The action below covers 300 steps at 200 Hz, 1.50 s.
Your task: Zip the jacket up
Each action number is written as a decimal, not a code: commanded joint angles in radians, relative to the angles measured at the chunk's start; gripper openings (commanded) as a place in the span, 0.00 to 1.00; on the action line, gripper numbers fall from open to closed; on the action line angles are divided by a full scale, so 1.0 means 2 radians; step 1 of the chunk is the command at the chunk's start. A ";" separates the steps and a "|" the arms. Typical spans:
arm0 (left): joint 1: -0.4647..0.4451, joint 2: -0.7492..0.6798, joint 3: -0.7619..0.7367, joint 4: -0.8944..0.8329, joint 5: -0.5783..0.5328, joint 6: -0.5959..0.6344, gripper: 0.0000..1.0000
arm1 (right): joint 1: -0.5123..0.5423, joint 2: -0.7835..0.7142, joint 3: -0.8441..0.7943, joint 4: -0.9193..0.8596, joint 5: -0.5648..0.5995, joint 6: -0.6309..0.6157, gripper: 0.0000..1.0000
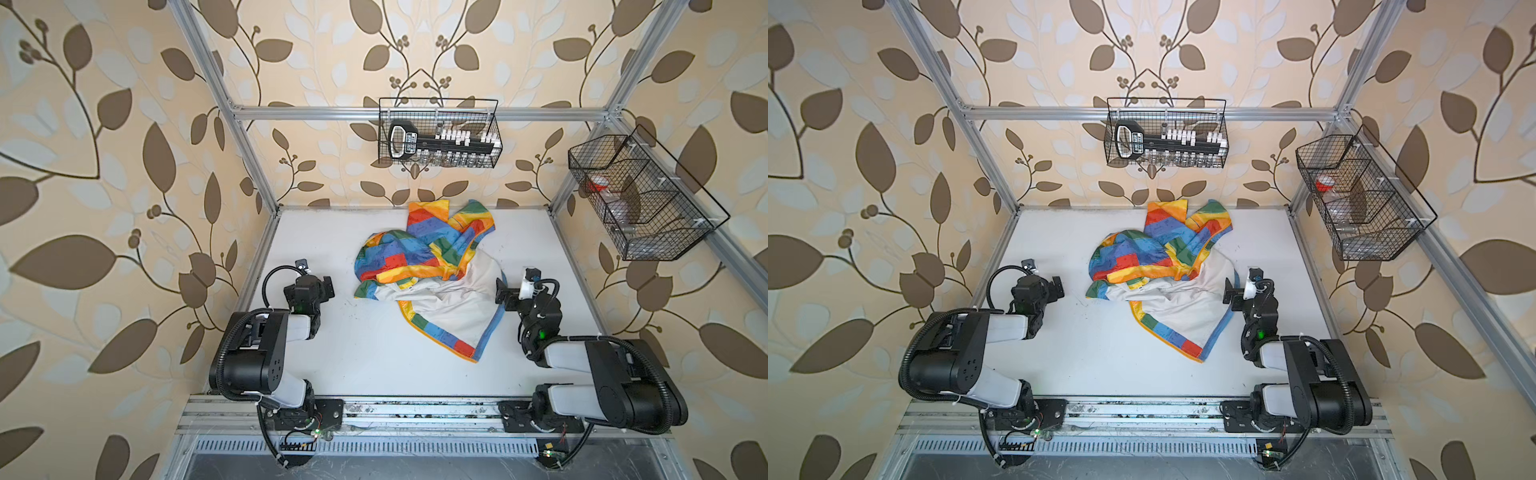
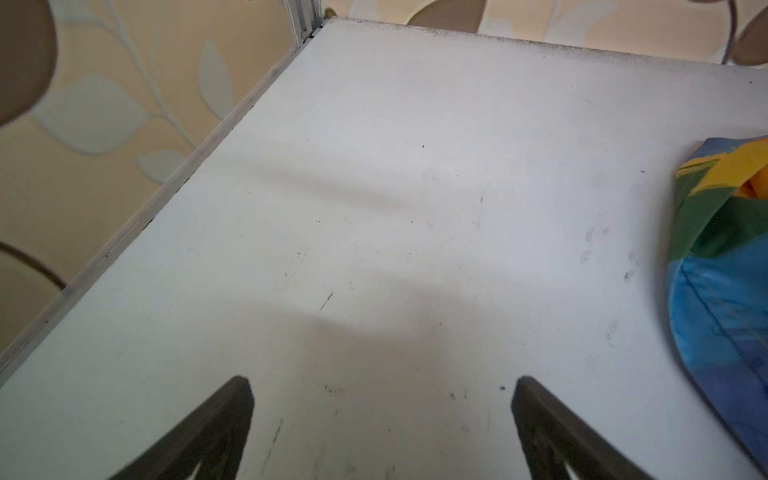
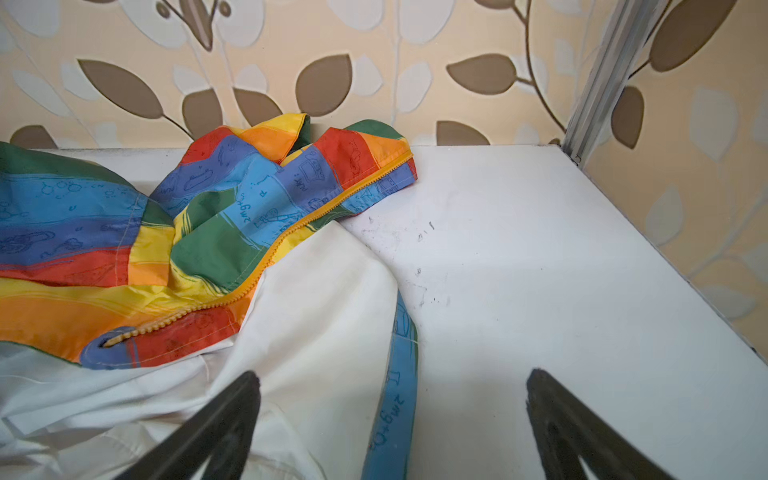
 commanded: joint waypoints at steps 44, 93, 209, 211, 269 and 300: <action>-0.005 -0.006 0.006 0.020 -0.010 0.000 0.99 | 0.001 0.000 0.008 0.014 0.005 -0.014 1.00; -0.005 -0.007 0.006 0.020 -0.010 0.000 0.99 | 0.001 0.001 0.008 0.014 0.005 -0.014 1.00; -0.005 -0.007 0.005 0.020 -0.010 -0.001 0.99 | -0.012 0.003 0.009 0.014 -0.020 -0.005 1.00; -0.006 -0.007 0.004 0.020 -0.010 -0.001 0.99 | -0.013 0.003 0.009 0.014 -0.022 -0.005 1.00; -0.005 -0.010 0.002 0.025 -0.011 -0.001 0.99 | -0.021 0.001 0.005 0.024 -0.034 0.001 1.00; -0.006 -0.081 0.075 -0.140 -0.012 0.001 0.99 | -0.023 -0.130 0.010 -0.083 0.016 0.018 1.00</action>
